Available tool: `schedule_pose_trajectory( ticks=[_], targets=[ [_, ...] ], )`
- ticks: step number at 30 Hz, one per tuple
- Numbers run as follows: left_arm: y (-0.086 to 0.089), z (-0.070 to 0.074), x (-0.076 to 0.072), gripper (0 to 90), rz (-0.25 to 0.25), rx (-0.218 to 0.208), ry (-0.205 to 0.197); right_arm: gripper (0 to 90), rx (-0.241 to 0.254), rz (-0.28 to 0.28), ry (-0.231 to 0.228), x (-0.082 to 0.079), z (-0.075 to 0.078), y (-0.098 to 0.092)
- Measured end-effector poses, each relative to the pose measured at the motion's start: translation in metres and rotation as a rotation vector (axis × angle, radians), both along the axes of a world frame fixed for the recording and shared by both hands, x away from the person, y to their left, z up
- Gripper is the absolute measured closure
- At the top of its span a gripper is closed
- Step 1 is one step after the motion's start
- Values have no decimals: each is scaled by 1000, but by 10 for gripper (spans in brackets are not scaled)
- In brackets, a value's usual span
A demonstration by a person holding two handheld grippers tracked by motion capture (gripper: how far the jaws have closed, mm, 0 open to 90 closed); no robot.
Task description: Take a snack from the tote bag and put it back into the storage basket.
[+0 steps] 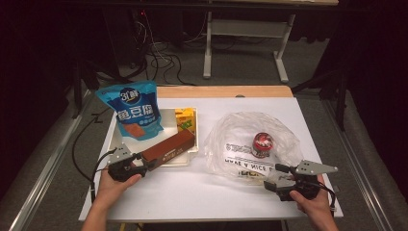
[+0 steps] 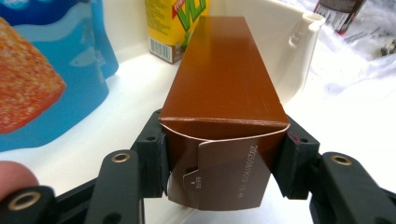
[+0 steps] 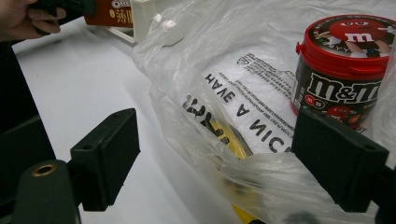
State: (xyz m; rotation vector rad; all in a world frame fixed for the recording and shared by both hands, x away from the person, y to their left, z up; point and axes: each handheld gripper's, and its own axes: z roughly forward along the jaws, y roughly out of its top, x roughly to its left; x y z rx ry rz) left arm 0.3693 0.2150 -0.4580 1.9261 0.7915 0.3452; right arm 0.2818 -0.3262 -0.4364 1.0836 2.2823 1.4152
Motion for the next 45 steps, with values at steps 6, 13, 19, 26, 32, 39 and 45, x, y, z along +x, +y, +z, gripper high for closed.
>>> schedule_pose_trajectory(
  ticks=[6,13,19,26,32,39,45],
  targets=[
    [0,-3,2,445,13,-21,40,156,-4,0,1,0,-1,0],
    [-2,3,-1,337,60,-46,76,156,2,-3,3,0,0,0],
    [-2,20,-18,229,178,-46,63,155,2,-7,-1,-1,1,1],
    [-4,28,-50,512,223,-30,55,156,6,10,-2,-1,0,3],
    [-8,22,-51,900,232,5,160,156,2,17,-3,-1,0,5],
    [-16,11,-43,900,267,44,205,156,-1,16,3,0,-1,6],
    [-13,5,-27,900,316,32,221,156,-3,14,6,0,-2,6]
  ],
)
